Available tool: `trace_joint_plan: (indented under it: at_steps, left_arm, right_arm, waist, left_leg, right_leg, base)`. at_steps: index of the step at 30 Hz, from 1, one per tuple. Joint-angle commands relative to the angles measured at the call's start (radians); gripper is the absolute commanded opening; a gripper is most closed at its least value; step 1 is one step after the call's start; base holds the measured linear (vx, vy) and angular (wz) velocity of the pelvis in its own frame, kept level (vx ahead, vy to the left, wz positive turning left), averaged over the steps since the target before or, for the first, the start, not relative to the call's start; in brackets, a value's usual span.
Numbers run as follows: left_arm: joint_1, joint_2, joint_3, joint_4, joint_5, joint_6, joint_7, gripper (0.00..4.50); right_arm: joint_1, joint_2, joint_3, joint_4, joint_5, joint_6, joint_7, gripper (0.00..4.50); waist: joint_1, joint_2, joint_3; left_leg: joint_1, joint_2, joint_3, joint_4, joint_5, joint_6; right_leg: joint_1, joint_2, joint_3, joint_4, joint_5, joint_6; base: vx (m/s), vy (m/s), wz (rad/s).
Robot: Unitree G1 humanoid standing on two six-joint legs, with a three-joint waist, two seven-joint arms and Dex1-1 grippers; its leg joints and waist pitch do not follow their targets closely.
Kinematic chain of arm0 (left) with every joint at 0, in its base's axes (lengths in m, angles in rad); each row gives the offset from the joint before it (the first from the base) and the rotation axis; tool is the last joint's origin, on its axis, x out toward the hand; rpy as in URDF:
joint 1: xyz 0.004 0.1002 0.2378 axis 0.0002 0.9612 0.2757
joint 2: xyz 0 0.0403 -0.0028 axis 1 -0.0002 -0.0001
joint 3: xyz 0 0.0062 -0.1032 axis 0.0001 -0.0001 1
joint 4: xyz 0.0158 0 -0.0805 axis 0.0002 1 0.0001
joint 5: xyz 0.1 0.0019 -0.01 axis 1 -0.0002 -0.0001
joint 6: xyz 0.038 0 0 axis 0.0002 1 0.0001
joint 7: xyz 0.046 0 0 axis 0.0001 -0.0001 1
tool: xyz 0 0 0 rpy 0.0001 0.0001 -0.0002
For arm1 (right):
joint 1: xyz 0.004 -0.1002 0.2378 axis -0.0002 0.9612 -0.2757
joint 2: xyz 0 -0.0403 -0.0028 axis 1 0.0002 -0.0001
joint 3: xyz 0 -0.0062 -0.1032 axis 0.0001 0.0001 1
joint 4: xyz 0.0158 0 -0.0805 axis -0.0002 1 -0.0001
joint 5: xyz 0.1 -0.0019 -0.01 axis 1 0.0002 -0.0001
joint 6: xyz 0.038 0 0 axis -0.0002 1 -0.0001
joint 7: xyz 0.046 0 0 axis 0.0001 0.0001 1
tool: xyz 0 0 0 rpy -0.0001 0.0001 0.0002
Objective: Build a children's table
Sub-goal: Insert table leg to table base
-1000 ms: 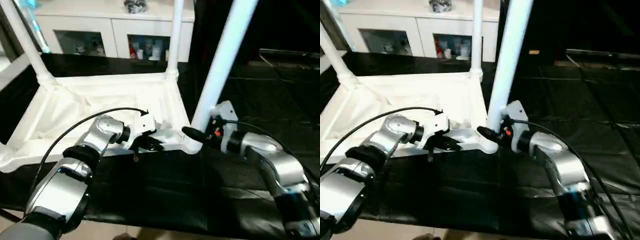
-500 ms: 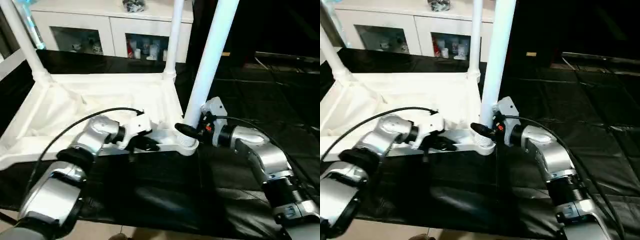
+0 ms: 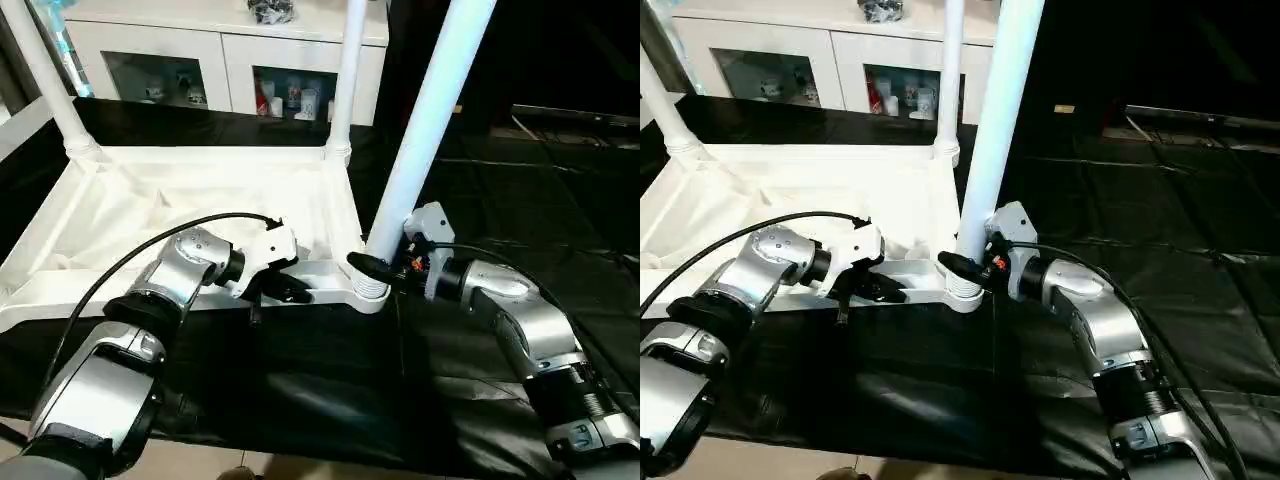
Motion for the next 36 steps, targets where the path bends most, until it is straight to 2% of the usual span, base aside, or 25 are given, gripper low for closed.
trace_joint_plan:
  at_steps: [1,18,22,24,29,30,34,35,36]
  left_arm:
    - [0.011,0.017,-0.003,-0.012,0.019,0.008,0.014,0.00]
    - [0.010,0.017,-0.002,-0.020,0.024,0.022,0.015,0.00]
    - [0.011,0.020,-0.003,-0.024,0.025,0.021,0.014,0.00]
    - [0.011,0.021,-0.003,-0.027,0.026,0.023,0.011,0.00]
    - [0.007,0.020,-0.004,-0.026,0.028,0.020,0.012,0.00]
    - [0.004,0.021,-0.004,-0.023,0.028,0.019,0.012,0.00]
    - [0.000,0.023,-0.003,-0.024,0.025,0.023,0.010,0.00]
    - [-0.002,0.024,-0.001,-0.022,0.025,0.024,0.012,0.00]
    - [-0.002,0.024,-0.001,-0.022,0.025,0.024,0.012,0.00]
  right_arm:
    - [0.032,-0.012,0.017,0.028,-0.026,0.026,0.008,1.91]
    - [0.035,-0.025,0.011,0.022,-0.020,0.044,0.026,1.91]
    - [0.043,-0.030,0.010,0.010,-0.016,0.048,0.030,1.91]
    - [0.041,-0.024,0.004,0.013,-0.014,0.046,0.025,1.91]
    - [0.022,0.007,-0.027,0.059,0.001,0.033,-0.002,1.91]
    - [0.017,0.018,-0.043,0.066,0.018,0.041,-0.010,1.91]
    - [0.026,0.039,-0.099,0.063,0.080,0.075,-0.025,1.91]
    - [0.036,0.045,-0.110,0.062,0.089,0.075,-0.032,1.91]
    - [0.037,0.045,-0.111,0.063,0.089,0.075,-0.032,1.91]
  waist:
    - [0.015,0.008,-0.073]
    - [0.016,0.005,-0.073]
    - [0.020,0.007,-0.075]
    - [0.022,0.013,-0.075]
    - [0.020,0.011,-0.074]
    - [0.020,0.014,-0.074]
    - [0.019,0.016,-0.072]
    - [0.021,0.027,-0.073]
    - [0.021,0.023,-0.073]
  left_leg:
    - [0.021,0.036,-0.011,-0.067,-0.176,0.011]
    - [0.019,0.036,-0.011,-0.067,-0.167,0.015]
    - [0.019,0.036,-0.011,-0.065,-0.152,0.023]
    - [0.020,0.037,-0.012,-0.065,-0.156,0.020]
    - [0.021,0.036,-0.012,-0.068,-0.187,0.005]
    - [0.021,0.036,-0.013,-0.068,-0.189,0.004]
    - [0.022,0.037,-0.013,-0.070,-0.208,-0.002]
    - [0.024,0.037,-0.014,-0.069,-0.213,-0.005]
    - [0.024,0.038,-0.013,-0.070,-0.217,-0.005]
  right_leg:
    - [0.058,-0.086,0.040,-0.064,0.015,-0.278]
    - [0.059,-0.085,0.040,-0.063,0.022,-0.277]
    - [0.060,-0.086,0.040,-0.060,0.058,-0.280]
    - [0.059,-0.086,0.040,-0.060,0.058,-0.282]
    - [0.059,-0.086,0.039,-0.063,0.026,-0.283]
    - [0.059,-0.087,0.039,-0.063,0.023,-0.284]
    - [0.058,-0.087,0.040,-0.067,-0.002,-0.281]
    - [0.057,-0.088,0.040,-0.067,-0.004,-0.283]
    - [0.057,-0.087,0.040,-0.069,-0.002,-0.283]
  base:
    - [0.000,0.000,0.00]
    - [0.000,0.000,0.00]
    - [0.000,0.000,0.00]
    - [0.000,0.000,0.00]
    - [0.000,0.000,0.00]
    - [0.000,0.000,0.00]
    - [0.000,0.000,0.00]
    - [0.000,0.000,0.00]
    - [0.000,0.000,0.00]
